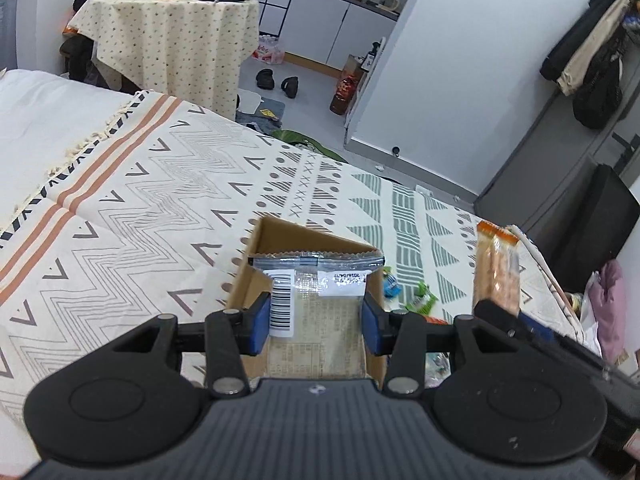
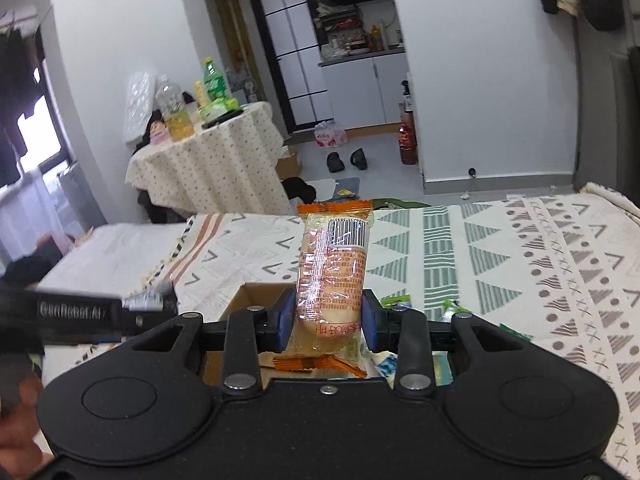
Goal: Organize snacks
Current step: 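Drop the clear packet into the box with the left tool while the right tool carries the biscuit bar, then lower the orange biscuit bar into the box and open the right tool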
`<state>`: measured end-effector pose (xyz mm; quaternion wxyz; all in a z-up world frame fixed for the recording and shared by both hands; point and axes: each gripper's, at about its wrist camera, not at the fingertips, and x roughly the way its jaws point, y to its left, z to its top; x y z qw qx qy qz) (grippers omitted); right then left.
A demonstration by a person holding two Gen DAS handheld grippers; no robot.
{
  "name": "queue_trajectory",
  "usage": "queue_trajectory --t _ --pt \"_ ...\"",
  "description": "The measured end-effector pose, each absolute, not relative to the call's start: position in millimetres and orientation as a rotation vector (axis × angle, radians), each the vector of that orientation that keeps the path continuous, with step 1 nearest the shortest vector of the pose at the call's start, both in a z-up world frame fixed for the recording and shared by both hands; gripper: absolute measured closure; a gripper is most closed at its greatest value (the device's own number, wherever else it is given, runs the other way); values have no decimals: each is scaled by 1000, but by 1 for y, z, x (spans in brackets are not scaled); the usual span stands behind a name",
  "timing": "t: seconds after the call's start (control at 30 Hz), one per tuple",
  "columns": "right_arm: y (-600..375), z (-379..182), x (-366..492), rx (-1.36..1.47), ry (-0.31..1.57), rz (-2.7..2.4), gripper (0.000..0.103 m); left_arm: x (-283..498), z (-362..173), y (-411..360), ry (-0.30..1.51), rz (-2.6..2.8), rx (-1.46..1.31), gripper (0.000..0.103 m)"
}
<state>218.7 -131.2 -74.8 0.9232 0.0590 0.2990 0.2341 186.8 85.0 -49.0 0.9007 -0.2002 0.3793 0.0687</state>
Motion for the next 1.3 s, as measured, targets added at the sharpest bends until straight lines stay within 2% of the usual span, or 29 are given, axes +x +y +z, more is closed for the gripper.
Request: queue_trajectory --t 0.7,0.97,1.07,1.1,1.13,1.17,1.2,1.23,1.3 --pt "-65 -107 247 123 788 478 69 262 -100 133 853 72 -515 58" --pt "-54 -123 262 148 854 472 69 265 -102 147 853 114 -559 45" --pt "-48 -123 264 178 863 501 69 256 -96 151 840 135 -547 37" --pt "-46 -123 265 188 858 512 67 253 -94 152 836 143 -550 34" --pt "-45 -123 264 198 843 519 60 249 -92 153 833 147 -552 32" --pt "-45 -123 264 199 828 521 51 246 -90 155 831 153 -552 31" --pt "-44 -123 263 189 815 515 31 242 -88 156 828 163 -551 28" --pt "-45 -124 261 175 798 510 24 239 -86 156 825 171 -548 25" --pt "-50 -125 258 162 793 504 24 233 -81 155 816 179 -540 19"
